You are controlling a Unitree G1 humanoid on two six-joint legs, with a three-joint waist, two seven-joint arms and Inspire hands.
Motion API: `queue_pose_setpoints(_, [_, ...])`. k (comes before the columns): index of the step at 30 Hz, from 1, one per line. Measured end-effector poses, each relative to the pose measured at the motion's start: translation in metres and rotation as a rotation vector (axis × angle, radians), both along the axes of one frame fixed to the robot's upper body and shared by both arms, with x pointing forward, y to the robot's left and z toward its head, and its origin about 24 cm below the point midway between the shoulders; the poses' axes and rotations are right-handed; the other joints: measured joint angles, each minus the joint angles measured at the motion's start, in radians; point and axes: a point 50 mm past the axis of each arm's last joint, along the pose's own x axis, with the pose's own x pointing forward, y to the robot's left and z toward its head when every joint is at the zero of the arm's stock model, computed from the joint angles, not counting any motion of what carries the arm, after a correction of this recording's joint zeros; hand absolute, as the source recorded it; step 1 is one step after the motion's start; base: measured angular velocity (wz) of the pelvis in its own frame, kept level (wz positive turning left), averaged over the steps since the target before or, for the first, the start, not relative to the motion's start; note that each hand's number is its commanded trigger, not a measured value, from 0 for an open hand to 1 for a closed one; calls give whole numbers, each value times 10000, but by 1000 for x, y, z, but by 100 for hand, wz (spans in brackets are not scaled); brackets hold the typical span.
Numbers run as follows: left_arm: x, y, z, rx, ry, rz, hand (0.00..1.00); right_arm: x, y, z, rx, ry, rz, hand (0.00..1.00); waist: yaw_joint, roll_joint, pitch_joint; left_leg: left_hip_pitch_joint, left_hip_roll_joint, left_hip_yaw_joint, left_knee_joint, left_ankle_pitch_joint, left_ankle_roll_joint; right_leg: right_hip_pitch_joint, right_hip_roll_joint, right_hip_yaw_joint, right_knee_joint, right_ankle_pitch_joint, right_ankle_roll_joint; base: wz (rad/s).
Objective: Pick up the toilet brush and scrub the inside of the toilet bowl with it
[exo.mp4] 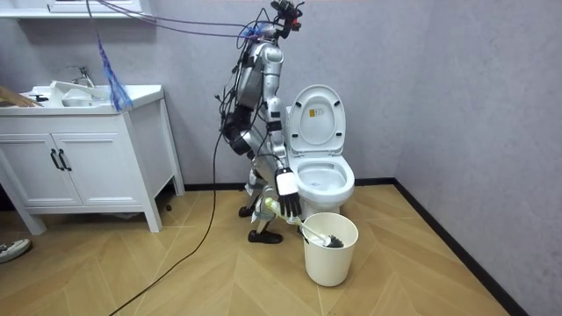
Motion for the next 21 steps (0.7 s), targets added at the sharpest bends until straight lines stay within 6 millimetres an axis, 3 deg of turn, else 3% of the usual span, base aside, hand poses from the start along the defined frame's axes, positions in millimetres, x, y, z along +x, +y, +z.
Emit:
queue_pose_setpoints(3, [8,-5,8,-242,-441,-58,0,6,-8,7,-360,150,325,0,226,3,-3,-703,182,63,936,-333,70,-600,74,29,748,-70,-22,0])
queue_pose_setpoints(9, [16,-13,17,-435,-925,-358,0,9,-12,11,-410,275,524,0,228,26,-17,-1598,258,94,1981,-457,123,-1404,-108,56,1598,-76,-55,-2])
queue_pose_setpoints(12, [18,-19,20,-657,-1106,-548,0,4,-12,7,-317,638,597,0,231,47,-31,-1987,255,206,2290,-493,191,-1861,-169,186,1929,-79,-105,-3])
queue_pose_setpoints(21, [9,-27,17,-691,-1124,-980,0,-12,-11,-2,126,1160,756,0,240,269,-169,-2196,197,352,2453,-515,198,-2223,-328,218,2301,-126,-206,1])
